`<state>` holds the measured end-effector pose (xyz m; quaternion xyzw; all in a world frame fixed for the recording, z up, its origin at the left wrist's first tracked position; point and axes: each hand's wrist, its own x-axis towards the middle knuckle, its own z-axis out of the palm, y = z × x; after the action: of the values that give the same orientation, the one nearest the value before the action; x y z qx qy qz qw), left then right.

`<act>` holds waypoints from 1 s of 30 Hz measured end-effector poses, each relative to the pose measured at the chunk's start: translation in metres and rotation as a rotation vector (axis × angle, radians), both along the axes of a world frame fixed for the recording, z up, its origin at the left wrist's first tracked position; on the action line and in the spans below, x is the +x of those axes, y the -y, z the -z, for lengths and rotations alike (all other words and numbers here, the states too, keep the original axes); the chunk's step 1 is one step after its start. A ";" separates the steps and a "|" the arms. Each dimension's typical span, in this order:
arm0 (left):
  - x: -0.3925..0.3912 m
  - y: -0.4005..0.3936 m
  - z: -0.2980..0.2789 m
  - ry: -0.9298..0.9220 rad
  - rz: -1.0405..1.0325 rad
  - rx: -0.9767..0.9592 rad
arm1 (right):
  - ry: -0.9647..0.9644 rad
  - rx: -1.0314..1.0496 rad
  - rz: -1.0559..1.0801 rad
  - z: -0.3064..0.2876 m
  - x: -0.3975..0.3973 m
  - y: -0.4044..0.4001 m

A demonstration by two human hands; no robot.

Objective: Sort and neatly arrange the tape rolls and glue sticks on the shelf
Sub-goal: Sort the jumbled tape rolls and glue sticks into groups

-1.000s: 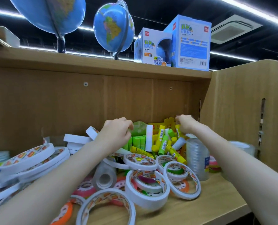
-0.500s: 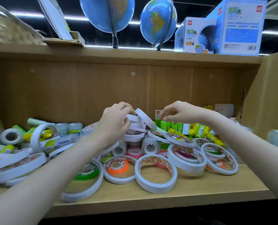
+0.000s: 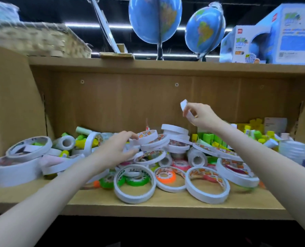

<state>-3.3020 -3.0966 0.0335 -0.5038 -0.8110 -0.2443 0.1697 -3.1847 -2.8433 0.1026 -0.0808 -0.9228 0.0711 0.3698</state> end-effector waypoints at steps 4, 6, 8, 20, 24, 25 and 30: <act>-0.008 -0.013 0.000 0.022 0.016 0.017 | 0.291 0.003 -0.023 -0.005 -0.022 0.010; -0.010 -0.020 0.001 0.037 -0.015 -0.007 | 0.421 -0.070 -0.047 -0.005 -0.027 0.015; -0.012 -0.027 -0.001 0.071 -0.029 -0.028 | 0.506 -0.082 -0.032 -0.005 -0.026 0.018; -0.024 -0.040 -0.025 0.184 0.145 -0.238 | 0.366 -0.040 0.007 -0.004 -0.024 0.016; -0.025 -0.042 -0.023 0.176 0.135 -0.198 | 0.370 0.005 0.025 -0.005 -0.018 0.017; -0.026 -0.042 -0.022 0.172 0.129 -0.151 | 0.373 0.020 0.023 -0.005 -0.017 0.017; -0.021 -0.020 -0.033 0.036 0.078 0.256 | 0.232 0.108 0.031 -0.013 -0.018 0.028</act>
<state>-3.3232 -3.0769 0.0669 -0.5047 -0.7561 -0.3609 0.2084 -3.2026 -2.8716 0.1160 -0.0829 -0.9606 0.0057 0.2654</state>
